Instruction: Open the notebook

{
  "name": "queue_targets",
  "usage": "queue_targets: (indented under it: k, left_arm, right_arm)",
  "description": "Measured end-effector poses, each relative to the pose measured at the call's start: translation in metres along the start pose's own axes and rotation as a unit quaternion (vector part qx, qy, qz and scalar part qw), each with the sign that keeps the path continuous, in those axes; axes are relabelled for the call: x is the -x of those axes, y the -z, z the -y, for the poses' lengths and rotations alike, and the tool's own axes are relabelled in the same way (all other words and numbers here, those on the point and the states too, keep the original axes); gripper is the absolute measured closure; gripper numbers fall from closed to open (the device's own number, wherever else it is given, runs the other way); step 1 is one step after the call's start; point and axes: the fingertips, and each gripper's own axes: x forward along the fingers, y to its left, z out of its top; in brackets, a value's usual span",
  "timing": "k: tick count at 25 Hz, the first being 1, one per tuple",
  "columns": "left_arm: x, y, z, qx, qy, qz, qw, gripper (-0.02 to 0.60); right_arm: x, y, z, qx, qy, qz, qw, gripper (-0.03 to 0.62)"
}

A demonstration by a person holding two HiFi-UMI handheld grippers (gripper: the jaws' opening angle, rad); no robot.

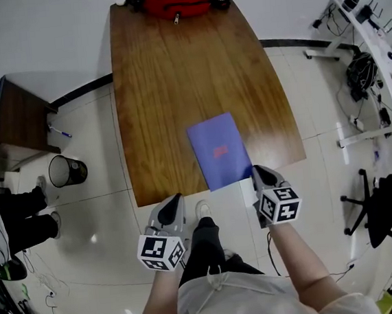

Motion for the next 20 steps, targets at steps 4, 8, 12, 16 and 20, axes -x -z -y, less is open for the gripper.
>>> queue_targets:
  k: [4,8,12,16,20]
  left_arm:
    - [0.012,-0.015,0.002,-0.003,-0.008,0.019,0.9998,0.575]
    - [0.033,-0.032,-0.001,-0.005,-0.028,0.046,0.9985,0.575]
    - [0.056,-0.045,0.002,-0.012,-0.047,0.071,0.9963,0.575]
    - [0.083,-0.048,-0.003,-0.011,-0.069,0.087,0.9938,0.575]
    - [0.111,-0.042,-0.010,-0.005,-0.098,0.095,0.9906,0.575]
  right_arm:
    - [0.018,-0.022,-0.013,0.006,-0.012,0.024,1.000,0.586]
    - [0.039,-0.046,-0.040,0.023,-0.039,0.051,0.998,0.585]
    - [0.058,-0.064,-0.079,0.046,-0.079,0.072,0.993,0.585]
    - [0.066,-0.072,-0.127,0.052,-0.117,0.082,0.988,0.585]
    - [0.067,-0.066,-0.174,0.059,-0.160,0.078,0.982,0.585]
